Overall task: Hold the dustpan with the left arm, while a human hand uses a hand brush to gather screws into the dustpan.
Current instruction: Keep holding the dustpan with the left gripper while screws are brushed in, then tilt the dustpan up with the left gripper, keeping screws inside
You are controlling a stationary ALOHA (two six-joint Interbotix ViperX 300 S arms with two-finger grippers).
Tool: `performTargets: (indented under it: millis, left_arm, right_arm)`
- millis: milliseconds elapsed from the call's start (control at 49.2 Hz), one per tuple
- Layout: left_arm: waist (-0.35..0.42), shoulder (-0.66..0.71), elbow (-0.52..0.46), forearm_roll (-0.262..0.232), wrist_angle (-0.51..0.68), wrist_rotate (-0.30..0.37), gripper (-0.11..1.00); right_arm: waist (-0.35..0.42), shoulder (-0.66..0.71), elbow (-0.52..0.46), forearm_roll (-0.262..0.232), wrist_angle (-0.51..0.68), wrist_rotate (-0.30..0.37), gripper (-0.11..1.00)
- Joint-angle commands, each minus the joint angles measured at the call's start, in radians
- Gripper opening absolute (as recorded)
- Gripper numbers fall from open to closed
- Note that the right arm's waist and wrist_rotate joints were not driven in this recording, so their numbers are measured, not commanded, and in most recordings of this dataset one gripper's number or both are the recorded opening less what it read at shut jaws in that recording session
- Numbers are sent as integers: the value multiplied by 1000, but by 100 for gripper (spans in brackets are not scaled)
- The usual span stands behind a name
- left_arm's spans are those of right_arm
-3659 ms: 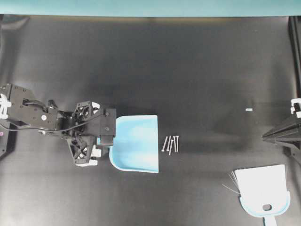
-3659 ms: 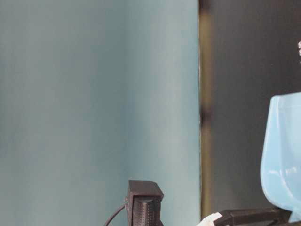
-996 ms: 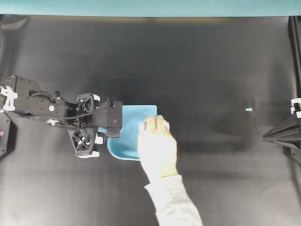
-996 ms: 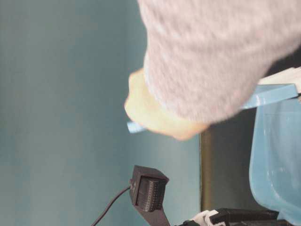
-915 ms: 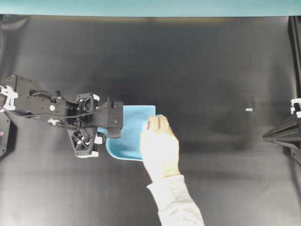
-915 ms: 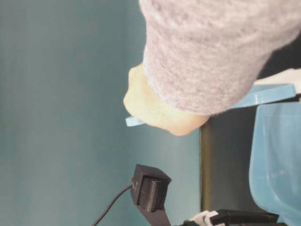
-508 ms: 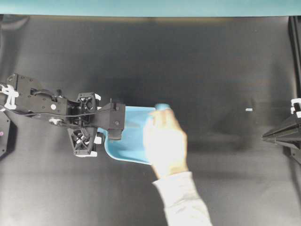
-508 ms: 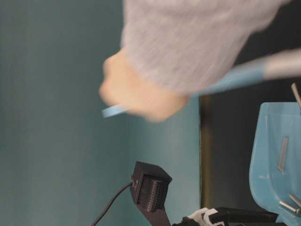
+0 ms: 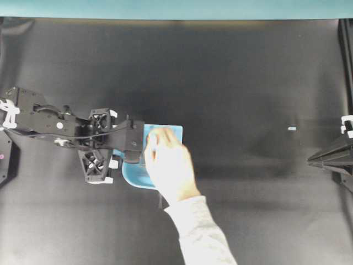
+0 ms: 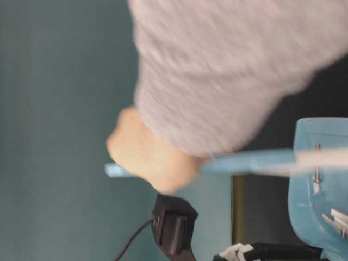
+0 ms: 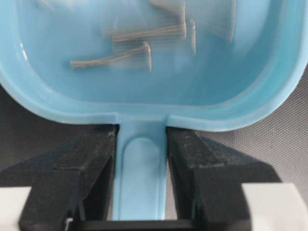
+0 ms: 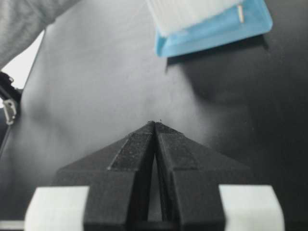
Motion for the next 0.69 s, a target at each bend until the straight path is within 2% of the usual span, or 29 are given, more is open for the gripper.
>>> performTargets:
  millis: [0,122,529,671]
  left_arm:
    - [9,-3,17,2,-11,-2,30]
    - [9,-12,26,2,-40,2,30]
    - [9,-71,107,2,-337,3,30]
    - [9,-110,126,2,-394,3,30]
  right_arm:
    - [0,6,-5,0,-3,0,0]
    - [0,6,-5,0,-5,0,0]
    - [0,5,-5,0,-5,2,0]
    - [0,5,-5,0,-5,0,0]
